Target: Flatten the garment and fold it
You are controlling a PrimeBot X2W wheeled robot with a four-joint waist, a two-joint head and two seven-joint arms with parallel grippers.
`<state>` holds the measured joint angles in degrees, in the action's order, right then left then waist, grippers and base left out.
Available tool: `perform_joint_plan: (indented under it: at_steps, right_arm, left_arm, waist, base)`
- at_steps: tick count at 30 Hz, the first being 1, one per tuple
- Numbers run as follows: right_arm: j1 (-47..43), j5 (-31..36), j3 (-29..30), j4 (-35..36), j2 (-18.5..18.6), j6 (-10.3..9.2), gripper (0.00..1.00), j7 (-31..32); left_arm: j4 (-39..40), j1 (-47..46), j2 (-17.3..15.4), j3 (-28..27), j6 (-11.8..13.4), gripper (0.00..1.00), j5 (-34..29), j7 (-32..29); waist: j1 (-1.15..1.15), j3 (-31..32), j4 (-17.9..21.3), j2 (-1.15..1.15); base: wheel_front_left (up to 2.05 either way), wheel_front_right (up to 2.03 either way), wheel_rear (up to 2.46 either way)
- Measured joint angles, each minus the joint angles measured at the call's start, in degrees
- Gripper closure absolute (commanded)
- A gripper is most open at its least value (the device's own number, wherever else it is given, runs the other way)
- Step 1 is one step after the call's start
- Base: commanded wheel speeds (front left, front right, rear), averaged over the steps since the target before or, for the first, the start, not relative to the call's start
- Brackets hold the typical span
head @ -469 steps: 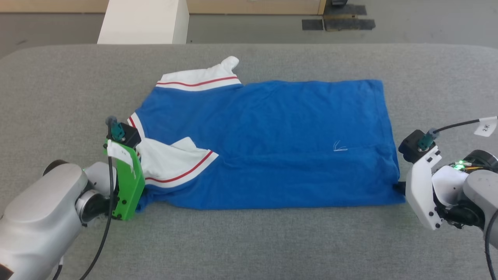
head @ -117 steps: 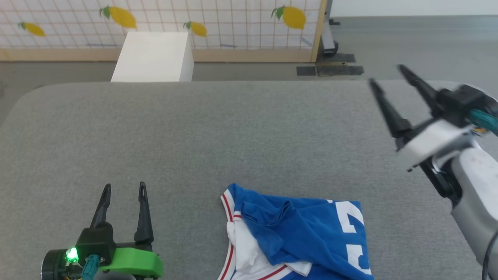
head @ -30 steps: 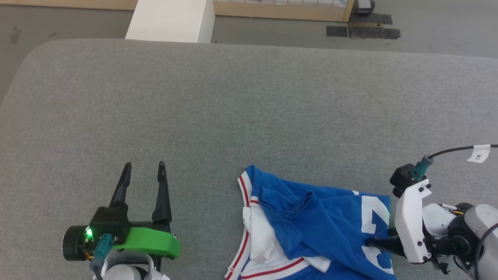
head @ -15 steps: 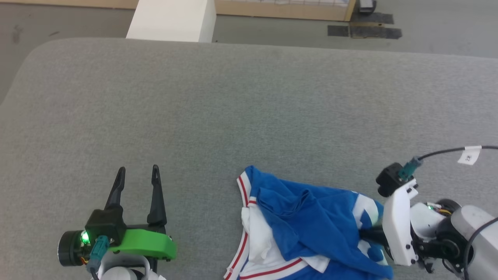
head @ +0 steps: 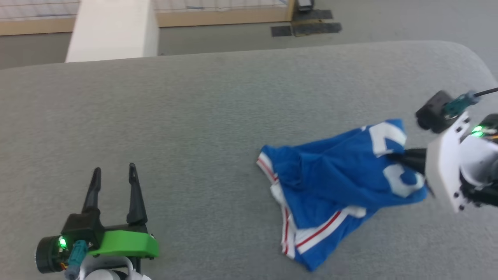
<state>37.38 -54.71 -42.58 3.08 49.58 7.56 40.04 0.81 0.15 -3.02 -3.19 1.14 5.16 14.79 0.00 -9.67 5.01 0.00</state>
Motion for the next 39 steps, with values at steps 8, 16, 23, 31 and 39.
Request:
perform_joint_plan:
  at_steps: [8,16,23,31,39]
  right_arm:
    - [4.1,6.42,0.38,-4.17,7.42,0.0,1.0,-5.98]
    - [6.88,15.56,3.9,-18.8,8.87,0.03,1.0,-13.17]
    - [9.95,19.23,10.54,-31.72,6.24,0.03,1.0,-16.64]
    - [12.4,23.99,16.95,-42.17,2.79,0.03,1.0,-18.14]
    - [13.38,29.72,21.31,-46.59,-1.05,0.03,0.0,-23.23]
  left_arm:
    - [3.11,-2.97,-0.35,-2.3,-0.96,0.0,-1.46,0.0]
    - [5.86,-7.08,-2.45,-2.5,-2.29,0.0,-3.7,0.0]
    - [8.46,-10.1,-3.09,-1.49,-2.94,0.0,-4.15,0.0]
    - [10.36,-12.7,-3.13,-0.48,-3.1,0.0,-4.16,0.01]
    - [9.23,-13.01,-2.34,-0.15,-2.75,0.0,-3.57,0.01]
  waist:
    - [0.0,-4.96,6.42,0.0]
    - [0.0,-13.2,10.47,0.0]
    - [0.01,-20.38,12.11,0.0]
    - [0.0,-26.55,12.02,0.0]
    - [0.0,-25.68,10.76,0.0]
  base:
    - [0.0,0.0,0.0]
    - [0.0,0.0,0.0]
    - [0.0,0.0,0.0]
    - [0.0,0.0,0.0]
    - [0.0,0.0,0.0]
